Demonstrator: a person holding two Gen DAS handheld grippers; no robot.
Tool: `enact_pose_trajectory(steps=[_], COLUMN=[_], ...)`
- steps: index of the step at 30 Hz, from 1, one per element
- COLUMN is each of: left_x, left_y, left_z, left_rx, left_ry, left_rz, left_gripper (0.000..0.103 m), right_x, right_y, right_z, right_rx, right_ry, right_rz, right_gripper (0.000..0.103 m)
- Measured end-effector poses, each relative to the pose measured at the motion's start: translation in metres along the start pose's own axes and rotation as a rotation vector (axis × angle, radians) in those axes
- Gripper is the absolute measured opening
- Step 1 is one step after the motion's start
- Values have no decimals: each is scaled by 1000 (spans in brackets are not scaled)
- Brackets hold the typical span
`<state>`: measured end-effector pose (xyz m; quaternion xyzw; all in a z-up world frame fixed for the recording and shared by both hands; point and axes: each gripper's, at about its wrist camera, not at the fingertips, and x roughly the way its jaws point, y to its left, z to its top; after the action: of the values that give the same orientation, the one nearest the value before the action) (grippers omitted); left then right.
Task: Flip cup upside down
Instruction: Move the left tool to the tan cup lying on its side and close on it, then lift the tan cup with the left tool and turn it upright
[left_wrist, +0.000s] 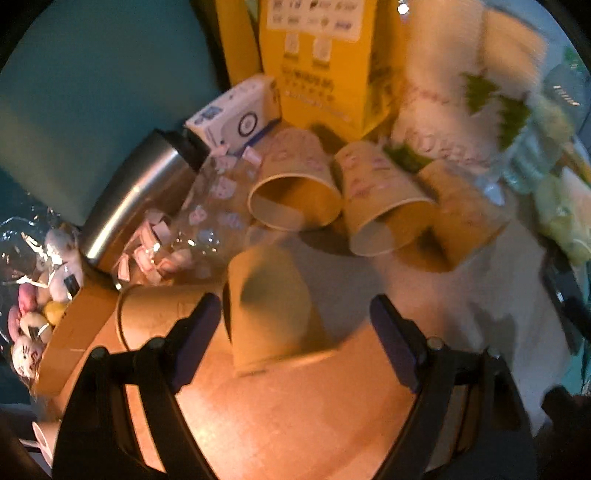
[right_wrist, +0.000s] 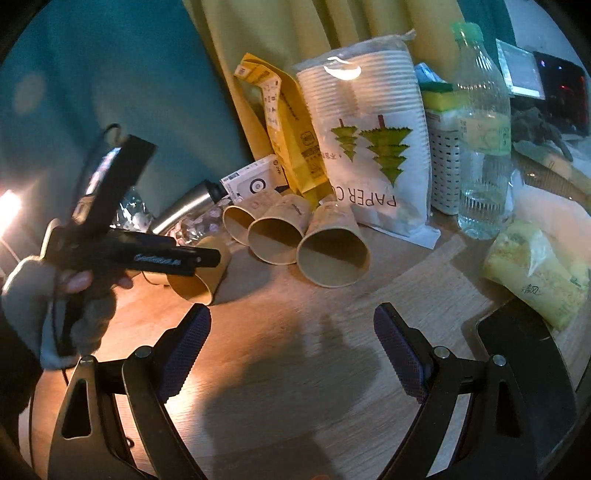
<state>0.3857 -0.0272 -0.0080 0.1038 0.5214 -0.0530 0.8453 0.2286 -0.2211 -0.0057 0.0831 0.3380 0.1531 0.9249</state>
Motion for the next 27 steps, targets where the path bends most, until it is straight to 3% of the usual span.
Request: enact_pose_trajectory(steps=[4, 12, 15, 23, 26, 27], left_x=[22, 30, 29, 32, 40, 40], left_y=[-4, -16, -24, -31, -32, -32], left_z=[6, 6, 3, -5, -6, -6], left_rx=[40, 115, 151, 183, 190, 190], left_ry=[40, 26, 21, 54, 60, 49], left_rz=[49, 122, 130, 112, 115, 113], left_gripper=[84, 83, 77, 75, 61, 61], right_x=[2, -2, -1, -1, -1, -1], right_y=[-6, -7, -7, -6, -6, -7], right_z=[-2, -1, -1, -3, -4, -4], right_rx=[17, 19, 19, 18, 17, 18], right_ry=[2, -10, -12, -16, -21, -20], right_rz=[0, 2, -1, -2, -3, -4], right_gripper=[92, 92, 92, 92, 92, 92])
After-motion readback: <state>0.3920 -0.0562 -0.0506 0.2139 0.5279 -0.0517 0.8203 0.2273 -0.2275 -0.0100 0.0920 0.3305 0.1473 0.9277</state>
